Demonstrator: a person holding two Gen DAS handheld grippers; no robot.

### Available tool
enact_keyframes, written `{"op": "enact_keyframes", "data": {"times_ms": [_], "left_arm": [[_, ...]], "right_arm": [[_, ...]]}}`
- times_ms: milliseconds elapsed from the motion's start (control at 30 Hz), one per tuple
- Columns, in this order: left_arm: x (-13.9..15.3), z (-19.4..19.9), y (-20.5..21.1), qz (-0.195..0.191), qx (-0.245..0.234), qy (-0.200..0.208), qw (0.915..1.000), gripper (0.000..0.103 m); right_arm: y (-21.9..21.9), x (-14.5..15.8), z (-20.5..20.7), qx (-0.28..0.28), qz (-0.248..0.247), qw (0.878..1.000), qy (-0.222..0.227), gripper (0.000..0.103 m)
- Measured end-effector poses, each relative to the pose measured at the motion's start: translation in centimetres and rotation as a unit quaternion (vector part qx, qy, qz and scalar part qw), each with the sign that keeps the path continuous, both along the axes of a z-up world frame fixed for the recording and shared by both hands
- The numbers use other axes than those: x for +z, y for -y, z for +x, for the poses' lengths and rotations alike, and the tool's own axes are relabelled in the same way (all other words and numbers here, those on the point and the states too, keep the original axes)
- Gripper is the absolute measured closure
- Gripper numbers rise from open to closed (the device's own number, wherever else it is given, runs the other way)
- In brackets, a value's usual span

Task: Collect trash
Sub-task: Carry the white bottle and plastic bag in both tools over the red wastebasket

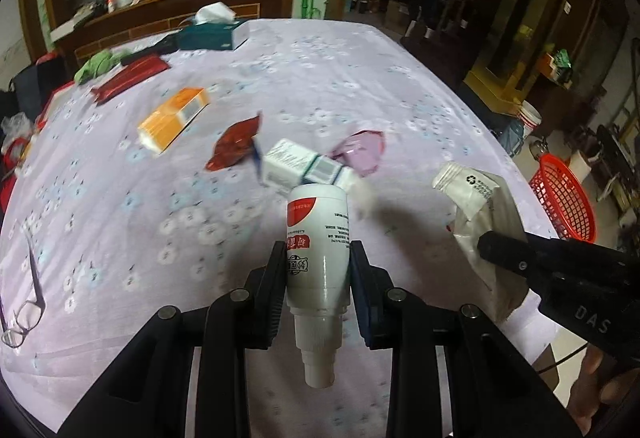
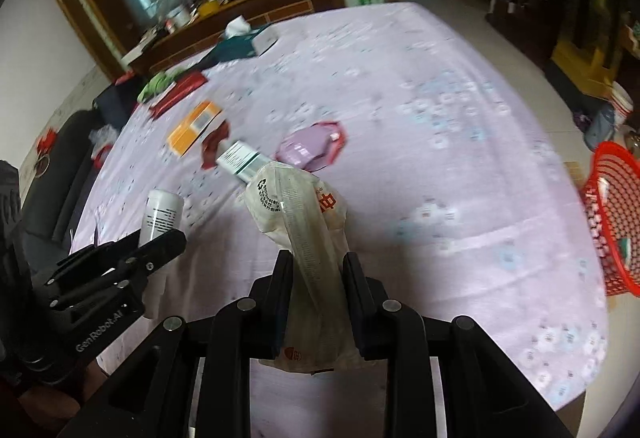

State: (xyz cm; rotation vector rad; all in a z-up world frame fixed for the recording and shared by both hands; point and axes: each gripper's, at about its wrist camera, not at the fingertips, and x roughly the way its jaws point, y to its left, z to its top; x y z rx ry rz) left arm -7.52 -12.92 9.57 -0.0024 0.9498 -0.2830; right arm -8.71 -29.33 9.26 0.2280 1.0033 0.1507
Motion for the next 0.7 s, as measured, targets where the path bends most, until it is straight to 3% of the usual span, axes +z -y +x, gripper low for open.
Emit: {"op": "enact_keyframes", "data": {"times_ms": [300, 700], "left_arm": [[1.3, 0.3, 4.2, 0.018, -0.024, 0.015, 0.9994, 0.074], [2.5, 0.7, 6.0, 0.041, -0.022, 0.035, 0.9983, 0.074]], "right_arm": [[4.6, 1.0, -1.6, -0.044, 0.013, 0.999, 0.006, 0.076], [6.6, 2.2, -1.7, -0.052, 0.018, 0.998, 0.025, 0.076]]}}
